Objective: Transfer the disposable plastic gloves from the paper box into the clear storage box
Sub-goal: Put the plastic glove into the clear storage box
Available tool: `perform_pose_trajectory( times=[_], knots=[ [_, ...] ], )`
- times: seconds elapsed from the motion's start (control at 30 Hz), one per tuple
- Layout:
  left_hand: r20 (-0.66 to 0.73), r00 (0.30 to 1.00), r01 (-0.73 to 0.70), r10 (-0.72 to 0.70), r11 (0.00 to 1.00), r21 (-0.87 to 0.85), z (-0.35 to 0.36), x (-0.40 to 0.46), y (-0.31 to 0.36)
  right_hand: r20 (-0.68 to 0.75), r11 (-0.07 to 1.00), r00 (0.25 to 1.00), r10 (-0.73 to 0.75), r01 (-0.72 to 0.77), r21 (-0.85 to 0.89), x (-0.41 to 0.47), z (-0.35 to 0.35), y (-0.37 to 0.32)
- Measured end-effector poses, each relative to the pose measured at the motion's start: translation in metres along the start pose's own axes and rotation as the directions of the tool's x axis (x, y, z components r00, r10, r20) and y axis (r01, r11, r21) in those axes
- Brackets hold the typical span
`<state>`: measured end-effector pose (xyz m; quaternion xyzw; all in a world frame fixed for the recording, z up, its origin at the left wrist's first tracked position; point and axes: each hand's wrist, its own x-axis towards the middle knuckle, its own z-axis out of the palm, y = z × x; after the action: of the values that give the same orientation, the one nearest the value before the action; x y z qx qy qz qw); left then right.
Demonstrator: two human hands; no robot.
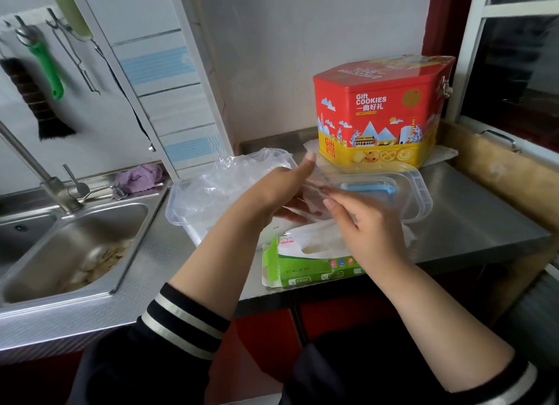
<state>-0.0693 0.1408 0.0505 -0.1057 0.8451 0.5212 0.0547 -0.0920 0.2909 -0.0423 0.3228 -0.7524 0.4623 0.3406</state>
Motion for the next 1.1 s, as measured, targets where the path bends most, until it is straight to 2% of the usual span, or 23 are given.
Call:
perform_pose_trajectory(
  times=[0.1, 0.17, 0.3, 0.4, 0.47, 0.57, 0.7, 0.8, 0.93, 1.03, 1.1],
  knots=[
    [-0.150, 0.984, -0.079, 0.093, 0.992, 0.099, 0.000, 0.010, -0.002, 0.020, 0.989, 0.990, -0.141, 0.141, -0.031, 0.001, 0.005, 0.006],
    [-0.219, 0.955, -0.157, 0.200, 0.967, 0.199, -0.003, 0.014, -0.003, 0.028, 0.986, 0.987, -0.161, 0.162, -0.030, 0.002, 0.006, 0.008],
    [-0.417, 0.859, -0.201, 0.297, 0.944, 0.260, -0.035, 0.015, 0.002, 0.151, 0.999, 0.988, -0.009, 0.016, -0.049, 0.005, 0.000, 0.009],
    [-0.526, 0.812, -0.111, 0.253, 0.952, 0.286, -0.069, 0.019, -0.007, 0.330, 0.978, 0.923, 0.198, -0.162, -0.132, 0.004, -0.002, 0.011],
    [-0.565, 0.806, -0.033, 0.177, 0.966, 0.256, -0.084, 0.023, -0.019, 0.423, 0.955, 0.863, 0.276, -0.194, -0.226, 0.004, 0.000, 0.013],
    [-0.605, 0.790, 0.062, 0.095, 0.971, 0.233, -0.099, 0.027, -0.037, 0.456, 0.954, 0.848, 0.270, -0.173, -0.243, 0.002, 0.006, 0.013],
    [-0.654, 0.754, 0.163, 0.063, 0.946, 0.279, -0.114, 0.027, -0.056, 0.458, 0.946, 0.838, 0.297, -0.192, -0.261, 0.001, 0.008, 0.013],
    [-0.688, 0.719, 0.262, 0.099, 0.878, 0.400, -0.123, 0.028, -0.067, 0.463, 0.940, 0.830, 0.312, -0.200, -0.275, 0.002, 0.009, 0.013],
    [-0.670, 0.713, 0.372, 0.208, 0.697, 0.613, -0.123, 0.027, -0.072, 0.440, 0.936, 0.838, 0.322, -0.212, -0.281, 0.001, 0.009, 0.012],
    [-0.610, 0.736, 0.363, 0.294, 0.589, 0.722, -0.119, 0.023, -0.071, 0.434, 0.931, 0.832, 0.347, -0.248, -0.269, 0.001, 0.010, 0.011],
    [-0.591, 0.710, 0.339, 0.383, 0.550, 0.763, -0.120, 0.022, -0.070, 0.431, 0.916, 0.811, 0.395, -0.313, -0.251, 0.003, 0.010, 0.010]
  ],
)
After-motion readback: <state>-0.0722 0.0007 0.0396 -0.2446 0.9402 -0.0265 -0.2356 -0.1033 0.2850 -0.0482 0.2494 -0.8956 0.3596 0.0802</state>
